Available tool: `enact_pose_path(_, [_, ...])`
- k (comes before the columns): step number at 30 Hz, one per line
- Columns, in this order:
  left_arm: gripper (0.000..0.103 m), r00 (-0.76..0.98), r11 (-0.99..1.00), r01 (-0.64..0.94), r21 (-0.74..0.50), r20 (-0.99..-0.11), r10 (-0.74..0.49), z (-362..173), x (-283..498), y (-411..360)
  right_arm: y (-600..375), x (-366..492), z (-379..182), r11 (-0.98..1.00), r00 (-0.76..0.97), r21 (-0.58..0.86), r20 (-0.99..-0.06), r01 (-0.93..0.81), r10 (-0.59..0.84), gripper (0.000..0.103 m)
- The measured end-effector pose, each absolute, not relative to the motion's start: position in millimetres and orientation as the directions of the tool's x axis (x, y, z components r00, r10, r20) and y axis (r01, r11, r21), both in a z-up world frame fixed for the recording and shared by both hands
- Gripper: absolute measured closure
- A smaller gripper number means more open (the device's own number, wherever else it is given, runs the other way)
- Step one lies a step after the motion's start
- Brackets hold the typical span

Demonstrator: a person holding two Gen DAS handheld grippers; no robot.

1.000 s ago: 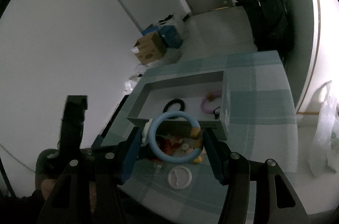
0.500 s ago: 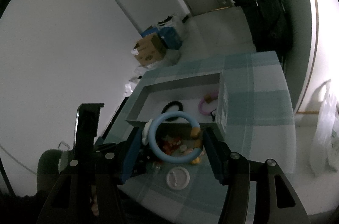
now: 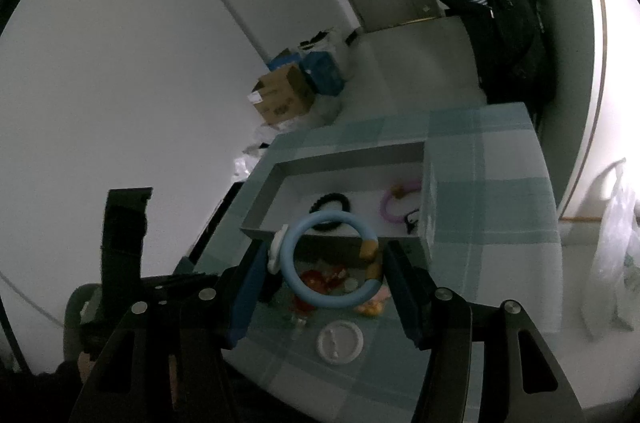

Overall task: Organize jewelry
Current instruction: 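Lift the bracelet with the left tool while the right tool carries the blue ring toward the box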

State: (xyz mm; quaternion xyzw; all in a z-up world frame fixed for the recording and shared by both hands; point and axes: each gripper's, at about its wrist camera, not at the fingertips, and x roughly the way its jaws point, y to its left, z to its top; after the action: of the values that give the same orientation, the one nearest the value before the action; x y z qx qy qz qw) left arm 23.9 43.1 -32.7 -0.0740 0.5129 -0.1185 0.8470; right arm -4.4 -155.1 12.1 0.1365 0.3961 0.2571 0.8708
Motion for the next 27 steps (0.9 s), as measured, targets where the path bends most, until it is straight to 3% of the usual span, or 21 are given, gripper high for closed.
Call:
enact_pose_path(8, [0.096, 0.505, 0.960, 0.078, -0.270, -0.819, -0.272, -16.5, 12.3, 65.3, -151.0, -5.1, 14.7, 0.832, 0.562, 0.439, -0.614, -0.340, 0.554, 0.044])
enact_pose_path(12, [0.094, 0.450, 0.937, 0.024, -0.349, -0.833, -0.322, -29.9, 20.9, 83.2, -148.0, -7.3, 17.8, 0.825, 0.563, 0.443, -0.604, -0.352, 0.565, 0.044])
enact_pose_path(19, [0.092, 0.353, 0.981, 0.054, -0.186, -0.915, -0.193, -57.2, 32.6, 55.2, -144.1, -7.4, 19.8, 0.817, 0.559, 0.442, -0.597, -0.370, 0.576, 0.044])
enact_pose_path(23, [0.082, 0.358, 0.992, 0.052, -0.119, -0.925, -0.130, -61.9, 42.0, 46.7, -148.3, -7.0, 20.6, 0.815, 0.563, 0.451, -0.590, -0.364, 0.578, 0.044])
enact_pose_path(27, [0.079, 0.364, 0.993, 0.048, -0.107, -0.924, -0.117, -64.0, 46.8, 44.2, -154.1, -6.8, 20.9, 0.813, 0.566, 0.461, -0.586, -0.354, 0.579, 0.044])
